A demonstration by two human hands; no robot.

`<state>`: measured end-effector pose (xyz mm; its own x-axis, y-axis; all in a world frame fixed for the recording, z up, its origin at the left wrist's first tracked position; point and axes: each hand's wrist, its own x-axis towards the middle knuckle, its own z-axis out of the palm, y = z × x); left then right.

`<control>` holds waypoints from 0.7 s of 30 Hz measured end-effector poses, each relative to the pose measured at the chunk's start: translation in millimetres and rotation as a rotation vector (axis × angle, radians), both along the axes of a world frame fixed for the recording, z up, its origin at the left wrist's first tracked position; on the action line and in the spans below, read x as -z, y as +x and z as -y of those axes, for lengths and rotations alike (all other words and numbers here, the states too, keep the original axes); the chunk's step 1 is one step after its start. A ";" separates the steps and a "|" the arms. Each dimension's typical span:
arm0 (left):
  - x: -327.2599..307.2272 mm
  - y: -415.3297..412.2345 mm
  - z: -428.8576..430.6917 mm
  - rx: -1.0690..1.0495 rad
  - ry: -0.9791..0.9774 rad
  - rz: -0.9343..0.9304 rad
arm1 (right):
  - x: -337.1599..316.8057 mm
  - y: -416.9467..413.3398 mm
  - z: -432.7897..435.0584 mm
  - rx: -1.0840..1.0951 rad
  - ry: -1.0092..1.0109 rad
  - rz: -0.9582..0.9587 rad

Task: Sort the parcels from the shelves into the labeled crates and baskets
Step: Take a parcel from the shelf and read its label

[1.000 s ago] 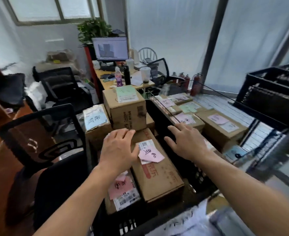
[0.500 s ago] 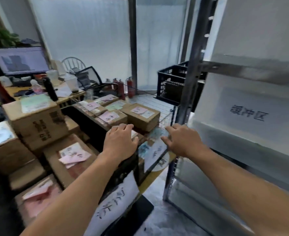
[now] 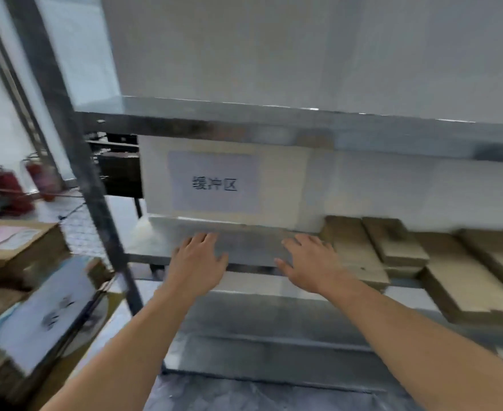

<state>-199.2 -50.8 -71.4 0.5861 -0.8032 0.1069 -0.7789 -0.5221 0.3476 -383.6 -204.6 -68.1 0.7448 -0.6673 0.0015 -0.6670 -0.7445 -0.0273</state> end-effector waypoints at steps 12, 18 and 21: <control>34.2 -121.5 156.0 0.377 0.071 -0.086 | 48.3 -144.3 74.5 0.466 0.236 0.110; 52.6 -133.3 215.3 0.517 0.098 -0.106 | 66.4 -147.5 107.0 0.599 0.344 0.235; 66.9 -126.4 237.9 0.546 0.109 -0.169 | 76.3 -137.7 115.2 0.613 0.408 0.342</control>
<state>-325.6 -288.6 -138.3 0.0854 -0.9950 -0.0526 -0.8838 -0.1000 0.4571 -521.3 -319.8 -144.4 0.2486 -0.9538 -0.1689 -0.8588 -0.1364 -0.4939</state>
